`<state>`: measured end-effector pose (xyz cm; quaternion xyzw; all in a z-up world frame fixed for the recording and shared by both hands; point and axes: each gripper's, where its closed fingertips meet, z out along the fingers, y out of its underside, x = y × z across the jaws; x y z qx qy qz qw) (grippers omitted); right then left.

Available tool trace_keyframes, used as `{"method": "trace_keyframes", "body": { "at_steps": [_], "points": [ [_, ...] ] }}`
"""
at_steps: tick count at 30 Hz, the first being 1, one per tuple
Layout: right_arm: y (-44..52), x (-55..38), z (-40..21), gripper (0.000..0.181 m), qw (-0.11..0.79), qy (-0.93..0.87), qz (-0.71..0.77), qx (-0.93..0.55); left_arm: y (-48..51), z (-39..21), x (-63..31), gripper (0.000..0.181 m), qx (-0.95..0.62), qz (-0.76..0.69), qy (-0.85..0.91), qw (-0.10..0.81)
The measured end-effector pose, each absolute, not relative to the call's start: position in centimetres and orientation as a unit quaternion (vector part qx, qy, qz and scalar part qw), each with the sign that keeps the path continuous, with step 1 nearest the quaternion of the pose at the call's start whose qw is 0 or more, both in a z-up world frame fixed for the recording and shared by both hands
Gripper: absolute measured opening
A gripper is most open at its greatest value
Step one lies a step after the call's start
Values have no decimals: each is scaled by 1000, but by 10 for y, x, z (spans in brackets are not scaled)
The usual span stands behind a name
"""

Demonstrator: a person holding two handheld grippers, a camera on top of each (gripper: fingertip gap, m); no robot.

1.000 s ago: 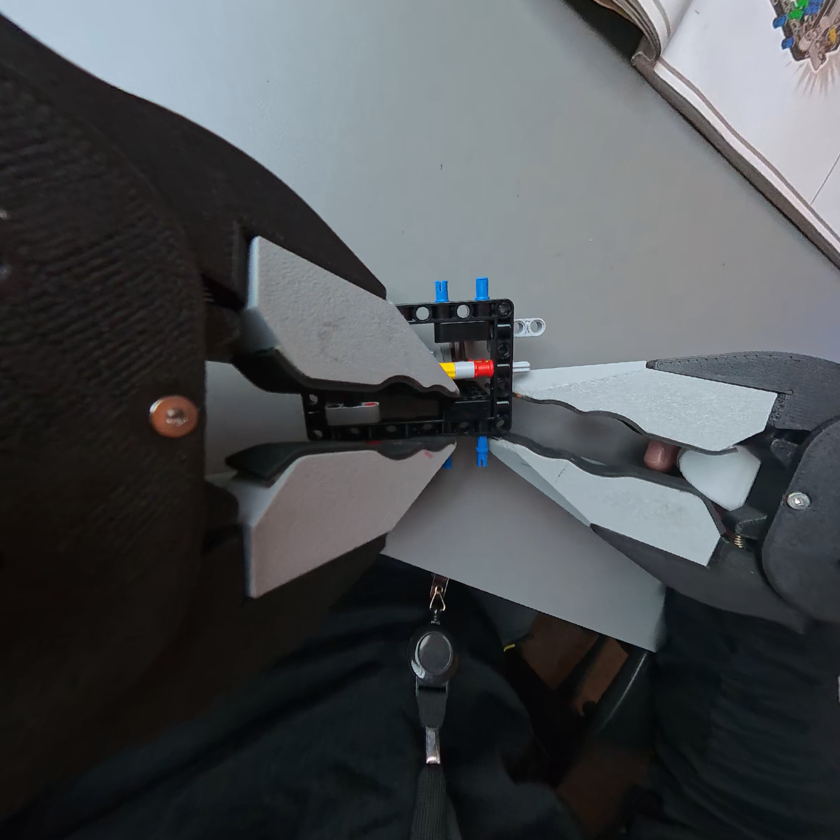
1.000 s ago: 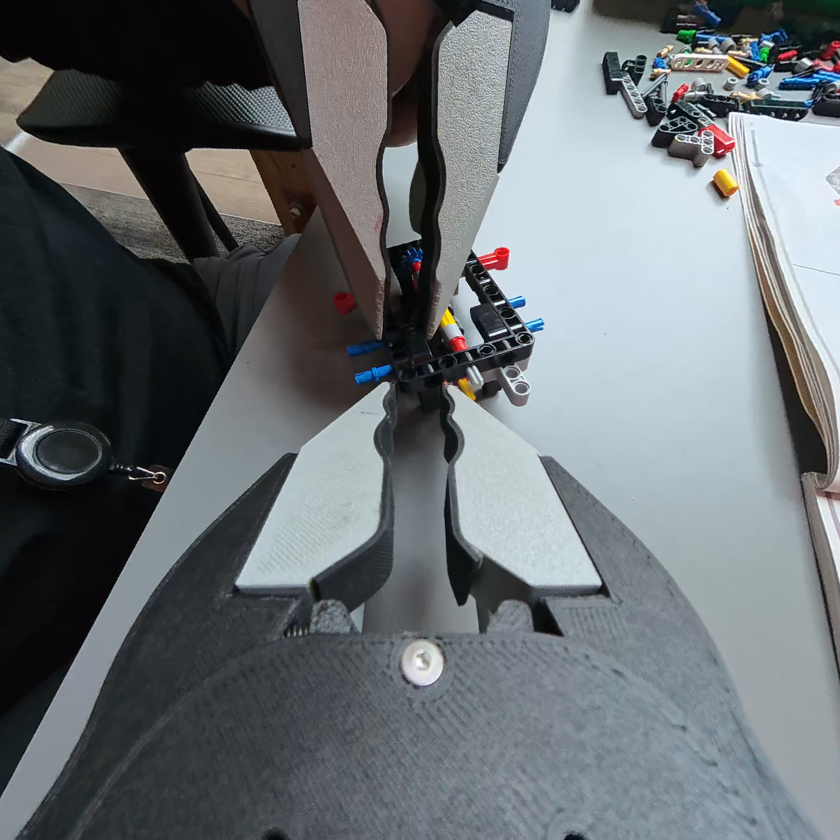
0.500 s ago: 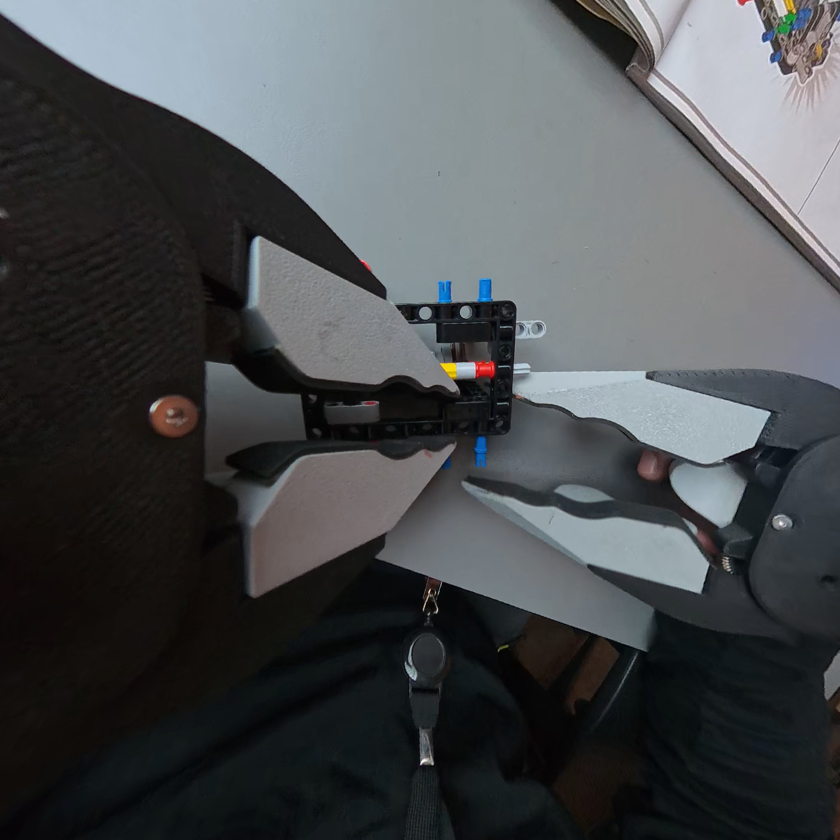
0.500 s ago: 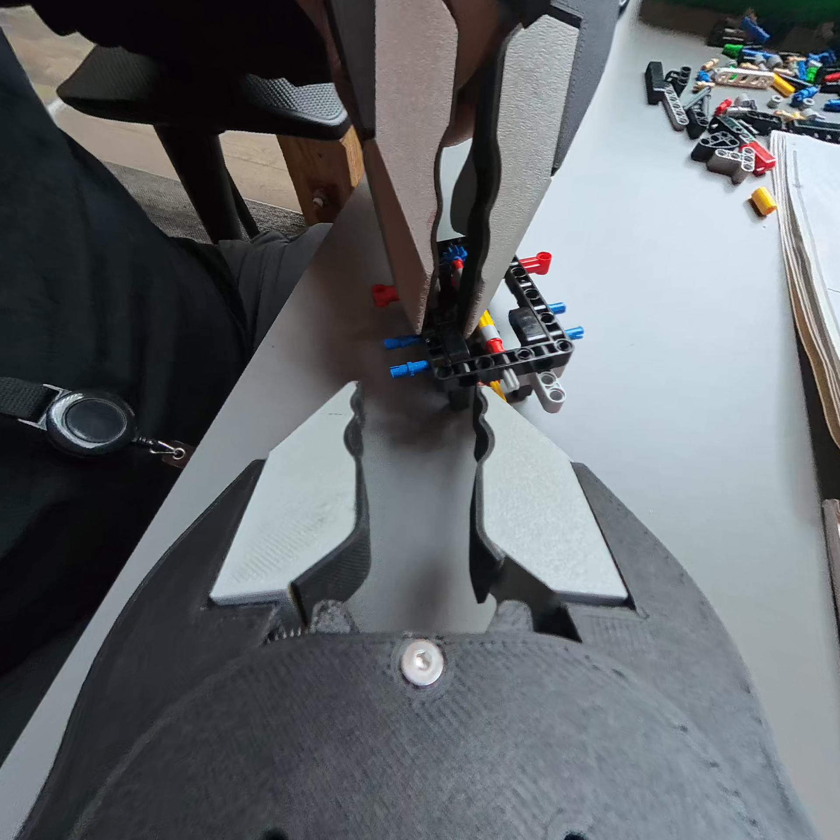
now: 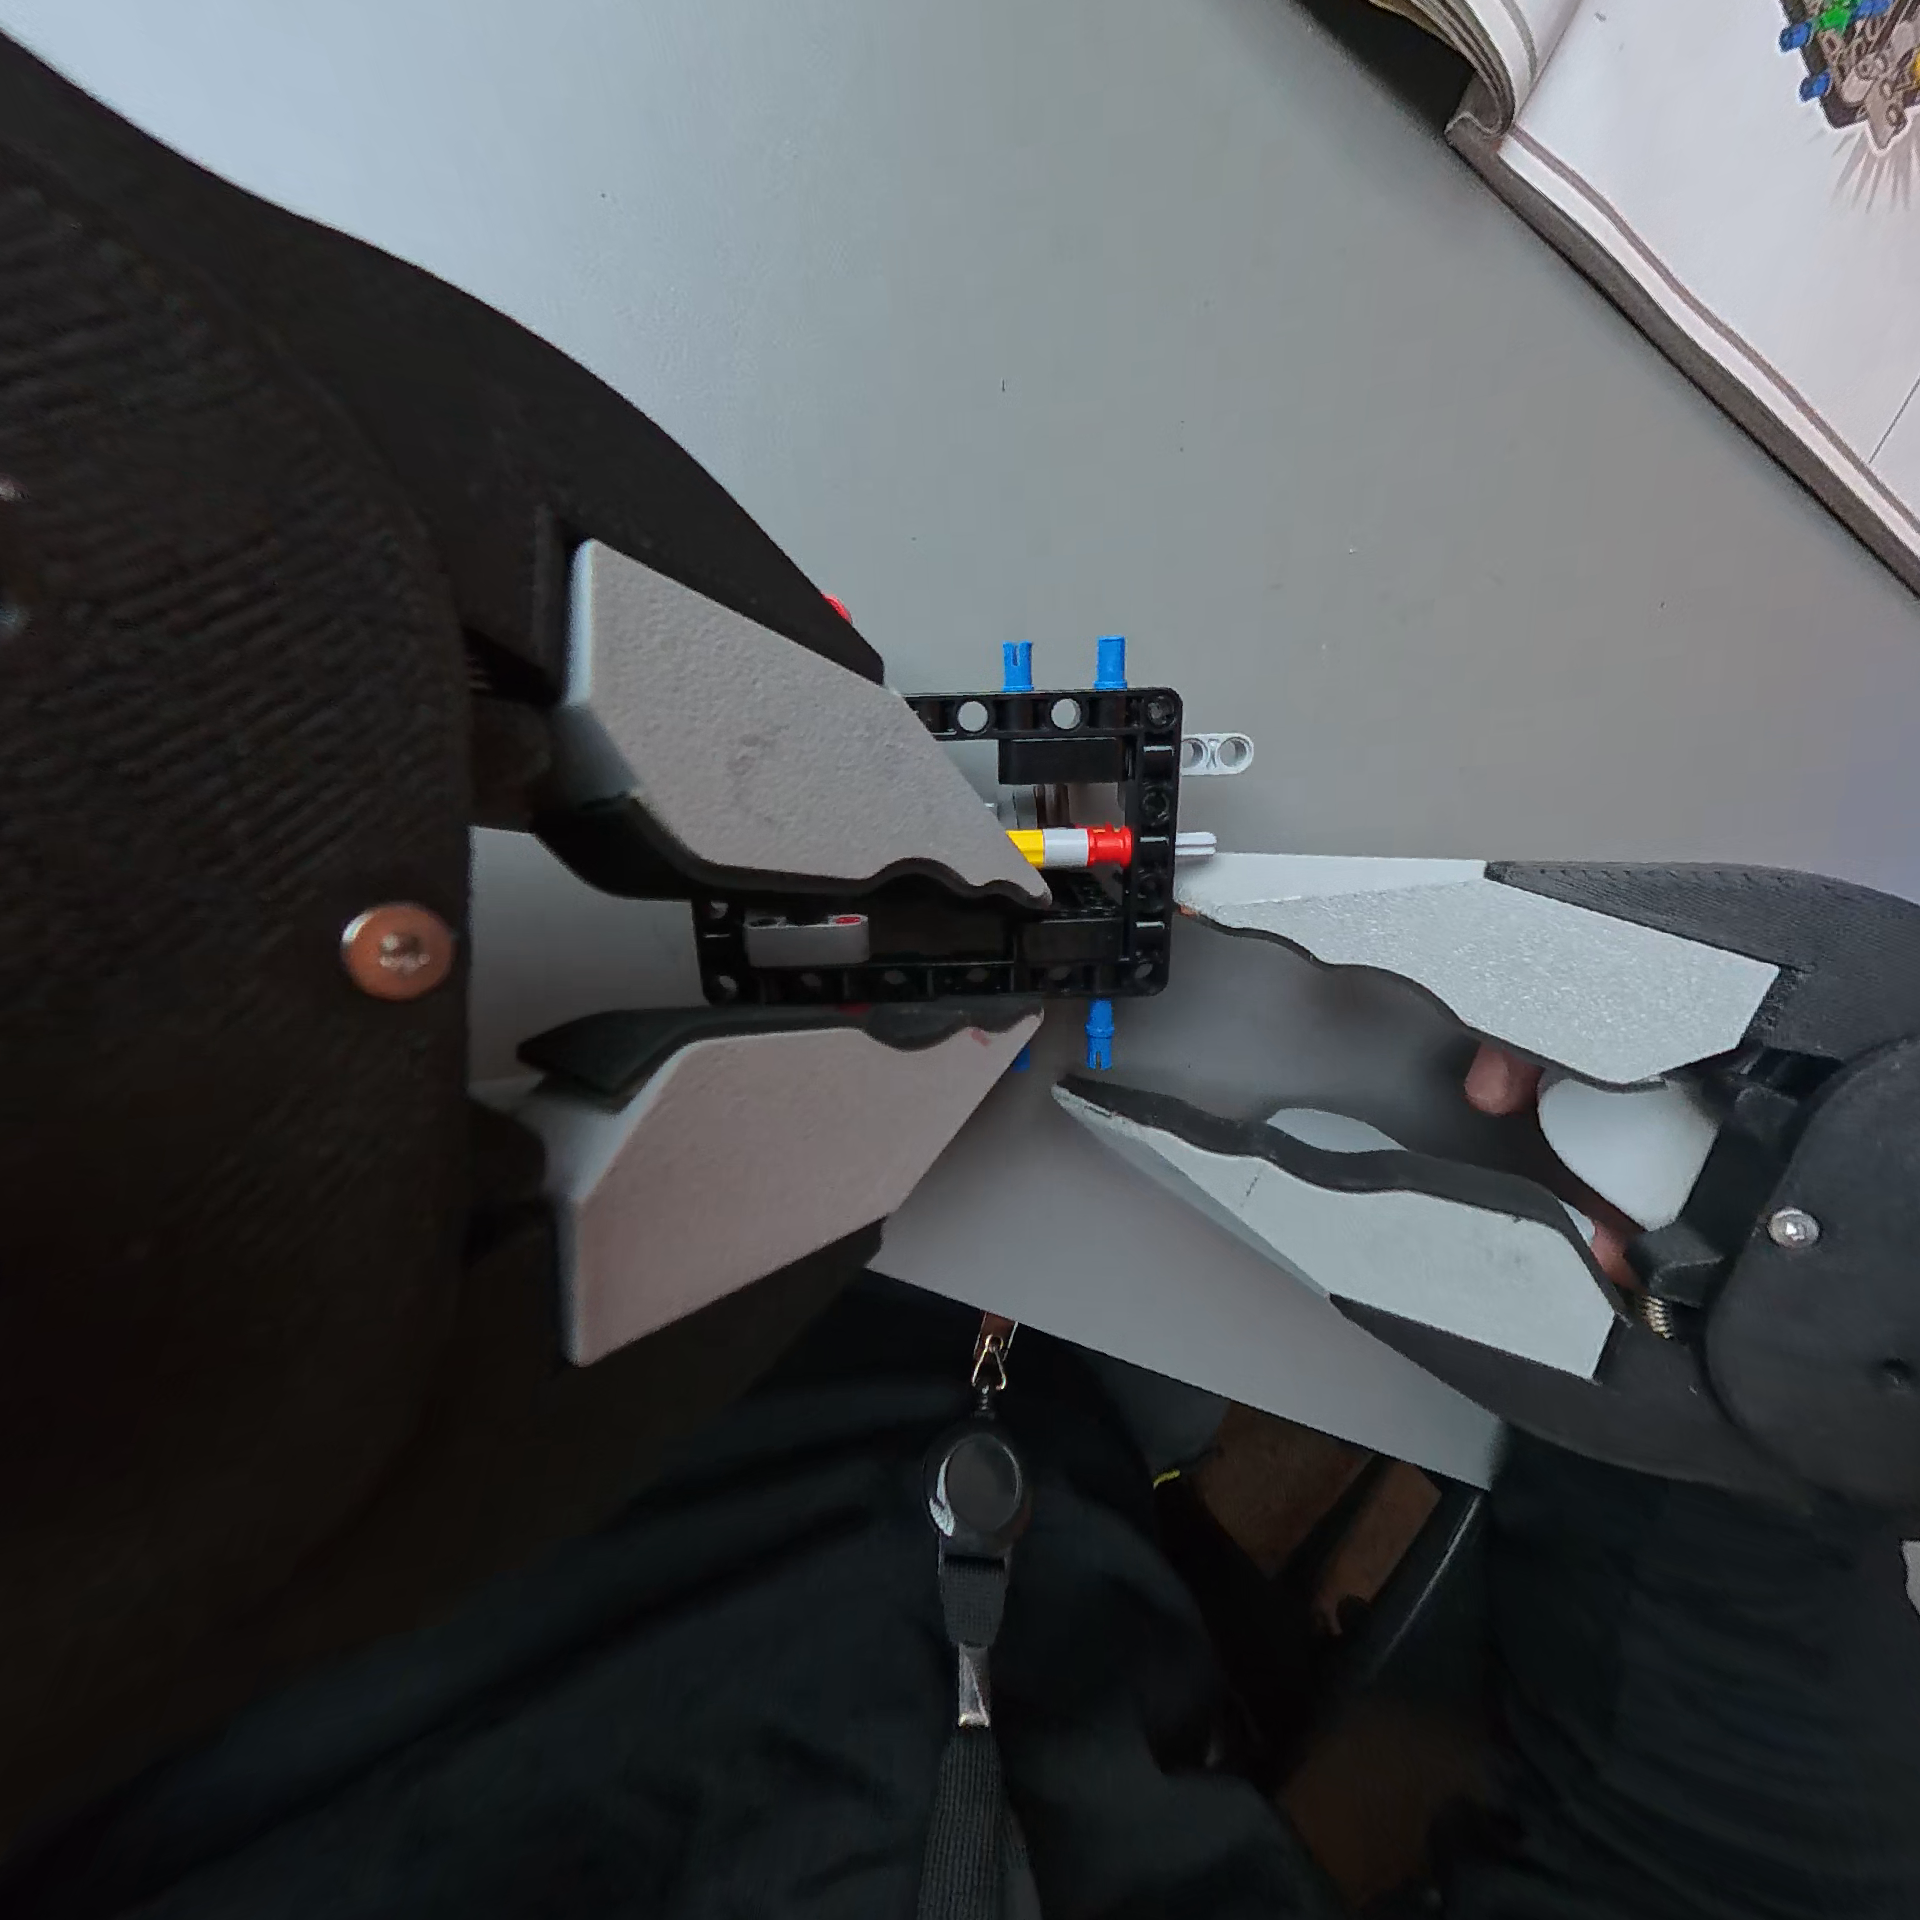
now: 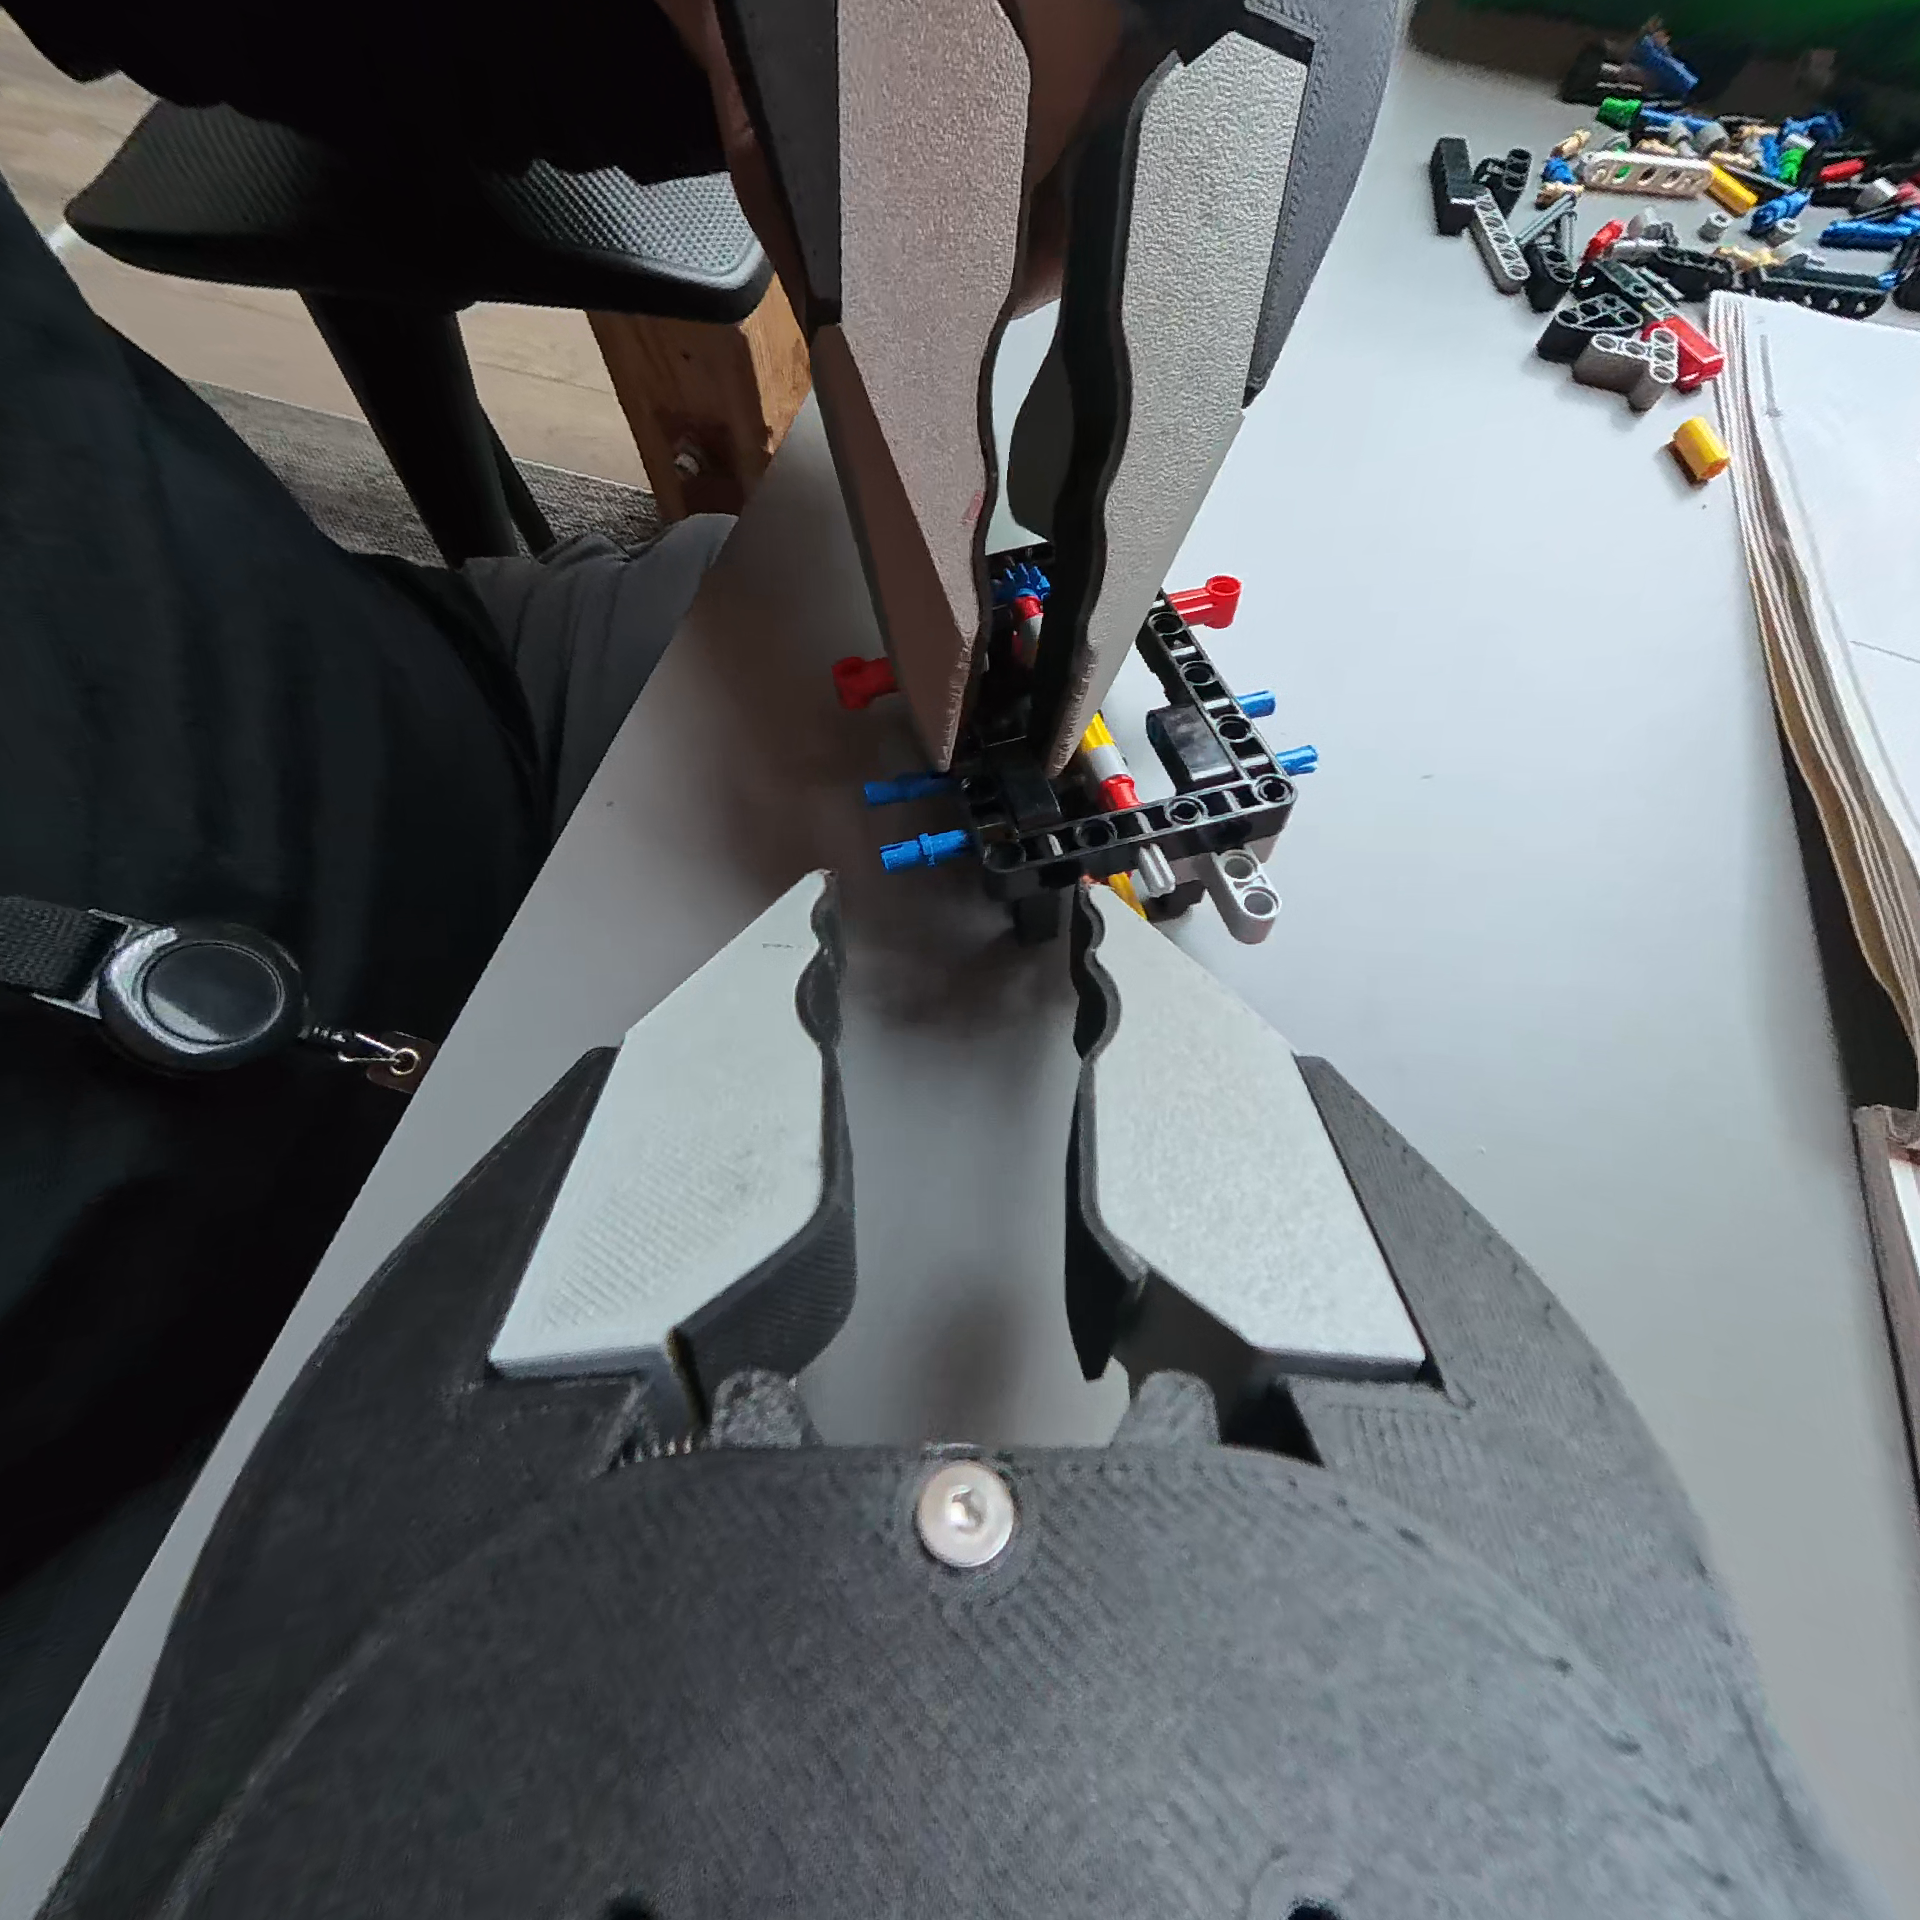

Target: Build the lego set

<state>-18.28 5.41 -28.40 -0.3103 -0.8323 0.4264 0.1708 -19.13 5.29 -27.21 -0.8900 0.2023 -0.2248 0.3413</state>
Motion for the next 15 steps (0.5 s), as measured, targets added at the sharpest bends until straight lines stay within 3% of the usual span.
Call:
{"method": "trace_keyframes", "body": {
  "at_steps": [15],
  "points": [
    [56, -187, -285, 32, 187, -829, 416, -323, 52, -273, -191, 13, -905, -206, 202, 312]
  ]
}}
